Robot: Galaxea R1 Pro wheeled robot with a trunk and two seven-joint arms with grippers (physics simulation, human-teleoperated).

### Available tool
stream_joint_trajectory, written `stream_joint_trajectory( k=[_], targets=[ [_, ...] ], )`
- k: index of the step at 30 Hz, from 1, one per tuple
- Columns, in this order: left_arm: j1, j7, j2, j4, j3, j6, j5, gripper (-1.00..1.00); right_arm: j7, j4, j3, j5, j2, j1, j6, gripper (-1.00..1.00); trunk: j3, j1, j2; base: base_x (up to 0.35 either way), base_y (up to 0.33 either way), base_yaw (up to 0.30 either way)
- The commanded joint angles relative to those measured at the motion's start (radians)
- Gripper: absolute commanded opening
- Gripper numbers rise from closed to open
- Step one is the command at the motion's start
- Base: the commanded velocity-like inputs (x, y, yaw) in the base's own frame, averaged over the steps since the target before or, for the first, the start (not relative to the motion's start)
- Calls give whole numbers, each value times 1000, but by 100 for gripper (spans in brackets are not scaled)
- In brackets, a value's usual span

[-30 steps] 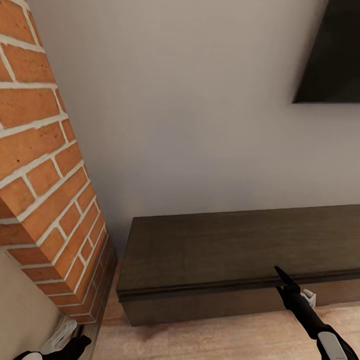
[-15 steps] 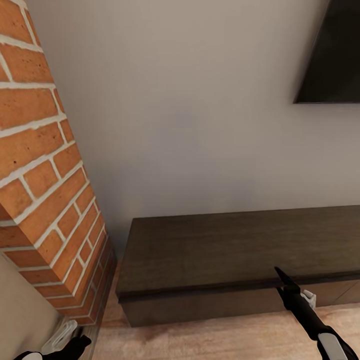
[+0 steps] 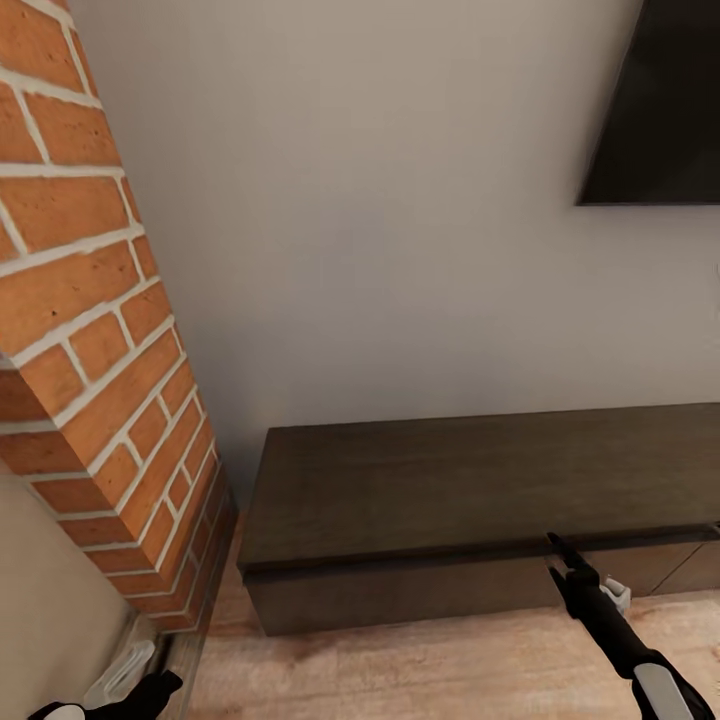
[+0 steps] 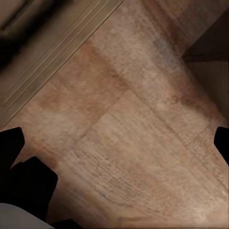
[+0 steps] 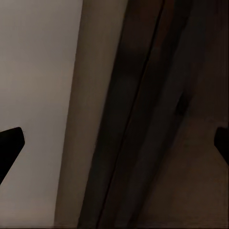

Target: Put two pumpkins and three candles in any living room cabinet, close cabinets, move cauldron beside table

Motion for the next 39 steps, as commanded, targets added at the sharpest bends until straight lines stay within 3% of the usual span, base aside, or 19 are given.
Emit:
stream_joint_trajectory(
  k=[1,4,8,9,11,12,14,15,18,19,24,25,27,28,39],
  targets=[
    [0,9,0,-2,0,1,10,100,1,0,-2,-6,1,-1,8,100,-1,-1,0,-330,0,0],
    [0,9,0,-2,0,1,10,100,4,-5,1,0,4,0,6,100,-1,-1,0,-335,0,0],
    [0,8,-1,-2,-1,1,10,100,-3,-47,68,65,1,0,6,100,-1,-1,0,-340,0,0],
    [0,8,-1,-2,-2,0,10,100,-12,-89,101,93,1,1,7,100,-1,-1,0,-341,0,0],
    [0,8,-1,-2,-2,0,10,100,-29,-148,127,121,1,3,12,100,-1,-1,0,-341,0,0],
    [0,8,-1,-2,-3,-2,10,100,-86,-252,153,165,4,7,23,100,-1,-1,0,-342,0,0],
    [0,7,-1,-2,-3,-6,10,100,-132,-321,175,201,5,9,57,100,-1,-1,0,-342,0,0],
    [0,7,-2,-2,-3,-10,10,100,-160,-372,204,229,7,10,98,100,-1,-1,0,-342,0,0],
    [0,7,-3,-2,-10,-20,10,100,-194,-471,271,261,7,11,159,100,-1,-1,0,-342,0,0],
    [0,7,-7,-2,-34,-33,10,100,-206,-551,298,272,4,14,184,100,-1,-1,0,-342,0,0],
    [0,8,-10,-2,-81,-76,10,100,-218,-660,327,310,5,16,210,100,-1,-1,0,-342,1,0],
    [0,8,-10,-1,-93,-91,9,100,-221,-751,350,389,10,17,246,100,0,-1,0,-342,75,-116],
    [0,8,-10,-1,-95,-100,9,100,-222,-796,356,428,11,17,291,100,2,-1,0,-342,89,-145],
    [0,8,-11,-1,-97,-109,10,100,-222,-881,361,474,9,17,397,100,2,-1,0,-342,116,-113],
    [0,8,-11,-1,-99,-113,10,100,-221,-925,361,483,0,19,427,100,3,-1,0,-281,143,-96]
  ],
)
